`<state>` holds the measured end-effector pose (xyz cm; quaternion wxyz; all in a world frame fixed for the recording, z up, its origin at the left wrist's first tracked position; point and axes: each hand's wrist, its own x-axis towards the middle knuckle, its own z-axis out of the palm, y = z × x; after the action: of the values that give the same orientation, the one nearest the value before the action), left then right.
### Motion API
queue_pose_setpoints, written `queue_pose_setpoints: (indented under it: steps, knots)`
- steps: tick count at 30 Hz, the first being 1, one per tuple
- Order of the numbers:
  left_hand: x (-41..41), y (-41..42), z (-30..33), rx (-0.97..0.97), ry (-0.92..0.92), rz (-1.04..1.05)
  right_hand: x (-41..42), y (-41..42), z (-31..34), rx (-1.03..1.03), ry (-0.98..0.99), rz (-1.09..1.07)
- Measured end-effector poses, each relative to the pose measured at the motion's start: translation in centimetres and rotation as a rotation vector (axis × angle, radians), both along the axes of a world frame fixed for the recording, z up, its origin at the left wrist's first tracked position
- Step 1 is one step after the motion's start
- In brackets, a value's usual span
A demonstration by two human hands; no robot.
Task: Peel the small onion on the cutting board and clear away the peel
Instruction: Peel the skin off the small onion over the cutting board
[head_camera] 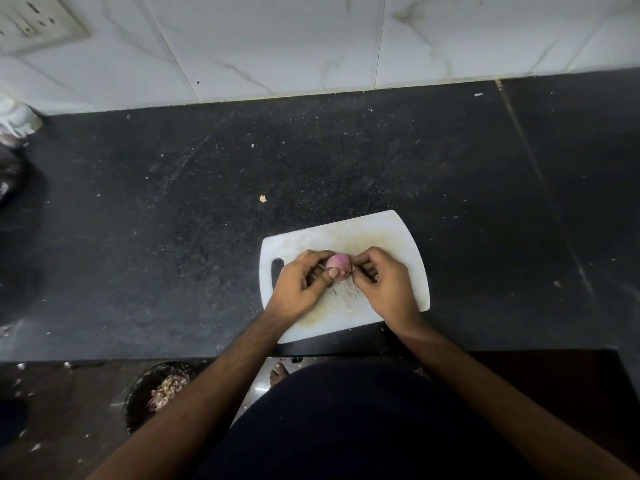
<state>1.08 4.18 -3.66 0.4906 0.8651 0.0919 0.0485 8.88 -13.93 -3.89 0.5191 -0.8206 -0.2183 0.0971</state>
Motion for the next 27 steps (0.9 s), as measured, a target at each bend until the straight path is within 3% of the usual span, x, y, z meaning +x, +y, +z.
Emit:
queue_pose_setpoints:
  steps: [13,21,27]
  knots:
    - [0.07,-0.14,-0.12,-0.015,-0.012,0.047,-0.03,-0.43,-0.19,0.023,-0.064,0.037]
    - [-0.02,-0.13,0.13,0.003,-0.014,0.054,-0.7,-0.39,-0.28,-0.069,-0.249,0.06]
    - [-0.06,-0.13,0.11,0.01,-0.015,0.057,-0.5,-0.19,-0.3,-0.052,-0.21,0.032]
